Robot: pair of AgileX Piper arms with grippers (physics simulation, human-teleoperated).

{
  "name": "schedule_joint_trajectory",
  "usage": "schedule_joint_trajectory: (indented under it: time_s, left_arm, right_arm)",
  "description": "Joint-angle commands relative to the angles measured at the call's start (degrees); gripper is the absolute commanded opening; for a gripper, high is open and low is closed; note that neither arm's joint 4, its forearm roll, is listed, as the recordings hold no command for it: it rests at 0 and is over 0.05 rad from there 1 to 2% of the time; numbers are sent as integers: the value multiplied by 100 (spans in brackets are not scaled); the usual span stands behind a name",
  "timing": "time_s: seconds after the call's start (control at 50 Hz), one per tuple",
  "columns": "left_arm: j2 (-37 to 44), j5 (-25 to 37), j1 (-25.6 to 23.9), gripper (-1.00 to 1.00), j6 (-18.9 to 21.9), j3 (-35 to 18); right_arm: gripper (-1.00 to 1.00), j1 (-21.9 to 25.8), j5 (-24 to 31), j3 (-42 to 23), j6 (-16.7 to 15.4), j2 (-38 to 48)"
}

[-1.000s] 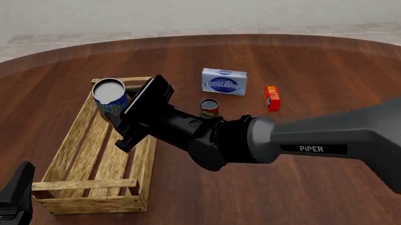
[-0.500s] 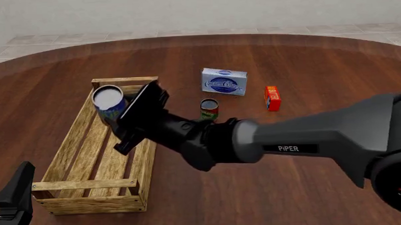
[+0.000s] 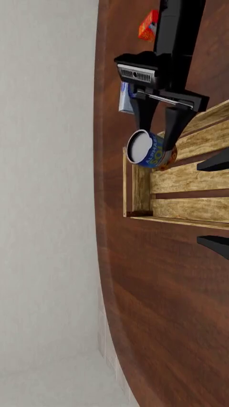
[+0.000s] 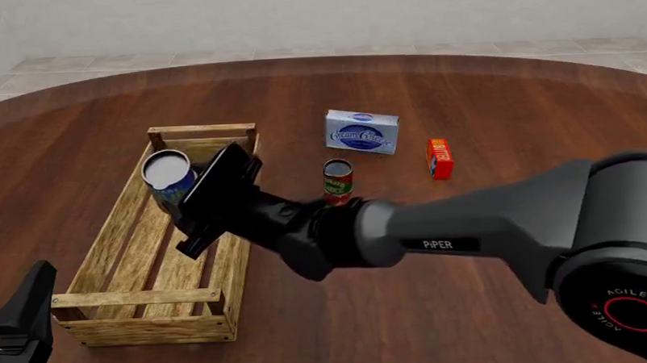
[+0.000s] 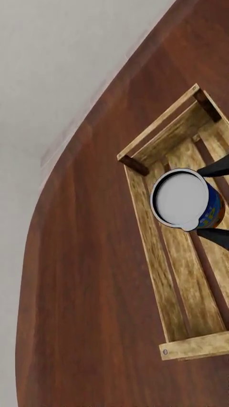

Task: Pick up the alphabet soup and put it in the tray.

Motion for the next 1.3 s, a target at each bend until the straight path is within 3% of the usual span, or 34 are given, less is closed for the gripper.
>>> schedule_joint_trajectory:
  time_s: [0.02,0.48,0.5,1.3]
  left_arm:
    - [0,0,0,100,0,0]
    - [0,0,0,100,0,0]
    - [0,0,0,100,0,0]
    - [0,0,0,100,0,0]
  right_arm:
    - [-100,47,30,-138,67,60]
    - [-100,35,101,-328,9,279]
    - [100,10,78,-311,-3,268]
    - [100,-93,146,-262,104,79]
